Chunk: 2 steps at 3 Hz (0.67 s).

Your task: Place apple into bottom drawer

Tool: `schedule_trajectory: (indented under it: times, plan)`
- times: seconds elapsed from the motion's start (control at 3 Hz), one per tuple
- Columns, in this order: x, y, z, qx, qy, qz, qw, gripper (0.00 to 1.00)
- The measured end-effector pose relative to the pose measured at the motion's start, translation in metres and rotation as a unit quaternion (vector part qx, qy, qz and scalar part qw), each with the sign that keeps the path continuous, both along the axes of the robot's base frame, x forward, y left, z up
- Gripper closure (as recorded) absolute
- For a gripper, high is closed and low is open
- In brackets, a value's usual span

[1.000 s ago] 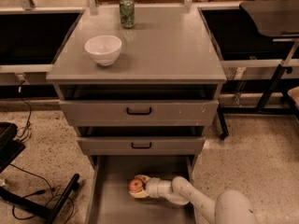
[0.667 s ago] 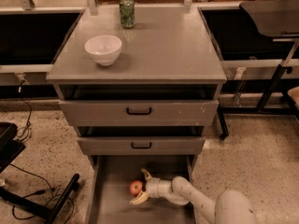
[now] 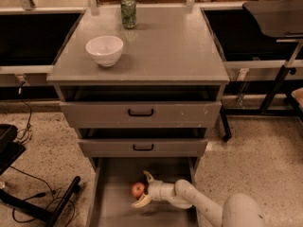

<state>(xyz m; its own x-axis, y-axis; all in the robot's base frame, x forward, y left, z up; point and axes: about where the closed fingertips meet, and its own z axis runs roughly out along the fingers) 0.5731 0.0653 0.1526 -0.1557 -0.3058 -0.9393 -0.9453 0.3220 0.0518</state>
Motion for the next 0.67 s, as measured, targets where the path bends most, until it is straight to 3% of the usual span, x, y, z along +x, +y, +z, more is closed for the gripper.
schedule_trajectory:
  times: [0.33,0.67]
  plan:
    - [-0.009,-0.030,0.029,-0.022,-0.021,-0.004,0.9995,0.00]
    - [-0.040,-0.071,0.078,-0.042,-0.032,0.020,0.9984,0.00]
